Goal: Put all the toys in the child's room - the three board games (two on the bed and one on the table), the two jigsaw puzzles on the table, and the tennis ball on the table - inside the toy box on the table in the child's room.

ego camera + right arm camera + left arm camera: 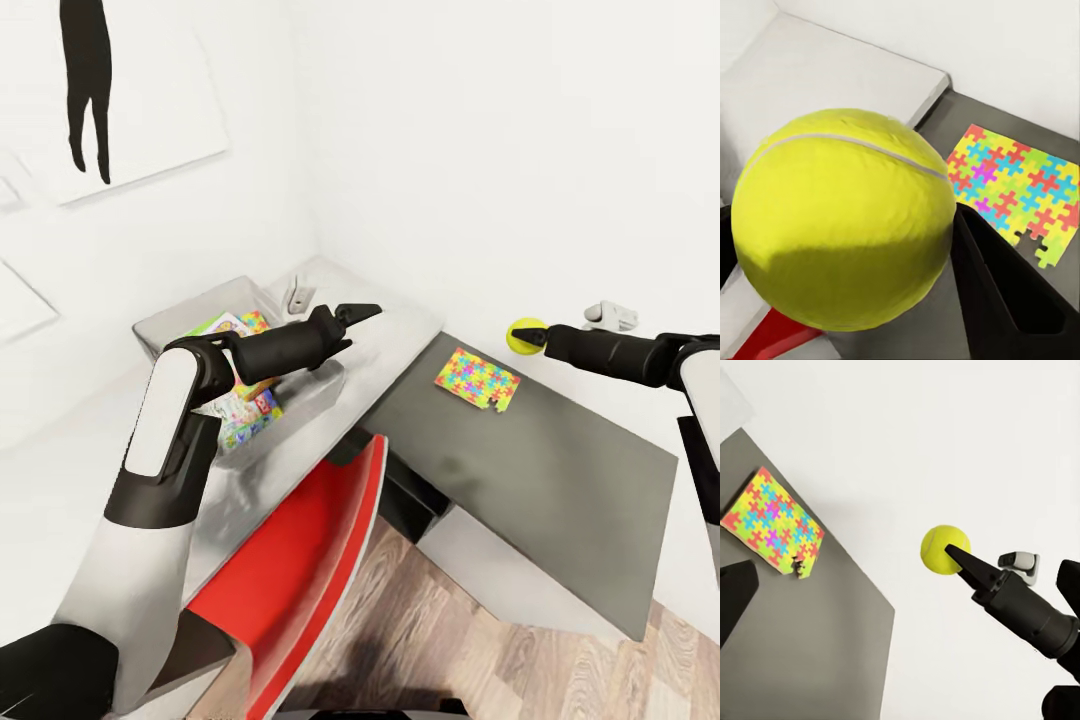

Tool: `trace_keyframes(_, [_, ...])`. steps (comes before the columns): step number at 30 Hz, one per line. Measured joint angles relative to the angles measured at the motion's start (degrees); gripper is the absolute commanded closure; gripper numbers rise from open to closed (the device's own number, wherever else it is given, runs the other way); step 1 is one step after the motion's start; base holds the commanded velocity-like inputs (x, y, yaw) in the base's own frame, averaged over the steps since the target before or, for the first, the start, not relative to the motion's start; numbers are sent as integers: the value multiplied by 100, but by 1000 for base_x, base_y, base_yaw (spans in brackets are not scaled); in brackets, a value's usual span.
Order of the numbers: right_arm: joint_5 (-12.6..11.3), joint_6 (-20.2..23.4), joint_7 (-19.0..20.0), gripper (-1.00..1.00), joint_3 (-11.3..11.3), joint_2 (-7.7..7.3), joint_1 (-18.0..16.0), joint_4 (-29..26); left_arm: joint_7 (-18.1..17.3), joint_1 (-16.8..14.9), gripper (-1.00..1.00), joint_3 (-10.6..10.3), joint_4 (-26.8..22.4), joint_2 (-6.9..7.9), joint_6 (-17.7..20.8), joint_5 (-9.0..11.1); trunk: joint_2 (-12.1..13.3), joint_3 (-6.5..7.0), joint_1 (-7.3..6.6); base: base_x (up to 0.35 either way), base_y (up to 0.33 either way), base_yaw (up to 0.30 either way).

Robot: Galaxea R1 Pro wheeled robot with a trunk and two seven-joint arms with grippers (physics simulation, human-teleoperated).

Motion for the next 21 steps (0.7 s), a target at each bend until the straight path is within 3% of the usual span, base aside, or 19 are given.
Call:
trace_keyframes(13, [4, 1, 32, 100, 2, 25, -39, -1, 10, 24, -100, -13, 0, 12, -6, -7, 0, 63, 1, -69, -67, 264])
trace_keyframes(21, [8, 0, 31, 100, 0, 27, -229, 0, 9, 5, -100, -4, 0, 14, -5, -9, 0, 99, 0, -42, -41, 267])
